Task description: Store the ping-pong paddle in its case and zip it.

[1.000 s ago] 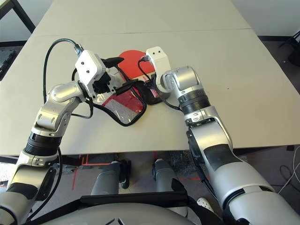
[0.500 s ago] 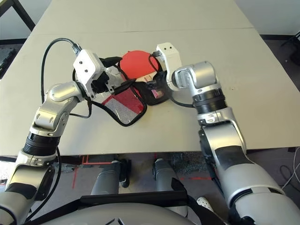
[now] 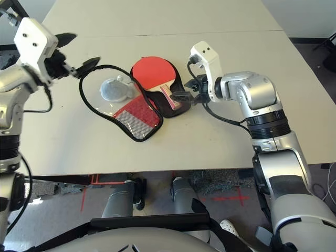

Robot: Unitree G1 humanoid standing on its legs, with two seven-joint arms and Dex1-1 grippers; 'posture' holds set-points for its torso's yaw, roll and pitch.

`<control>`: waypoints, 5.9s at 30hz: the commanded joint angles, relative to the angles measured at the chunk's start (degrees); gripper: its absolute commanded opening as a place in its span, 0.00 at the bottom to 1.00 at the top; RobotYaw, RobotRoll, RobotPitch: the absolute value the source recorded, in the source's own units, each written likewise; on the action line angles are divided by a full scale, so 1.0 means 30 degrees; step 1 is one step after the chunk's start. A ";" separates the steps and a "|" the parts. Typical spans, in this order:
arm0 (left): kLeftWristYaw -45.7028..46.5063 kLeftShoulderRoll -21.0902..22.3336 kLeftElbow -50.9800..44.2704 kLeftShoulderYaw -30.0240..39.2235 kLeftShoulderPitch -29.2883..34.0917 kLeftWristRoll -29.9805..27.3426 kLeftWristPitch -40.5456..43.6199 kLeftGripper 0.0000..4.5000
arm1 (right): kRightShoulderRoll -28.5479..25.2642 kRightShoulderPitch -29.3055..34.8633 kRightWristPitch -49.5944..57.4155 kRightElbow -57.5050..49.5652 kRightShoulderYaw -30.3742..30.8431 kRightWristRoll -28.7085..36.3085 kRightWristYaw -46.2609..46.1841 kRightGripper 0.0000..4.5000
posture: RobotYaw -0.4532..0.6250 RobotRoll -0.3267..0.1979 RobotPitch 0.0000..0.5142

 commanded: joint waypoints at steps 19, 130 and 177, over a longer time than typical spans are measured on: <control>-0.4589 -0.0782 -0.1738 -0.3117 0.2477 0.0035 0.0384 1.00 | 0.0904 -0.0429 -0.2878 0.2647 -0.2711 -0.0046 -0.2246 1.00 | 0.44 0.62 0.35; -0.2149 -0.8669 -0.1531 -0.7469 -0.0934 0.1827 0.0307 1.00 | -0.2866 0.4713 0.5518 -0.1464 -0.4590 0.4234 -0.0810 0.00 | 0.40 0.62 0.38; -0.2058 -0.8563 -0.2280 -0.7790 -0.0339 0.2057 0.0699 1.00 | -0.2009 0.0939 0.2958 0.7467 -0.0973 0.0300 0.3917 0.01 | 0.41 0.62 0.42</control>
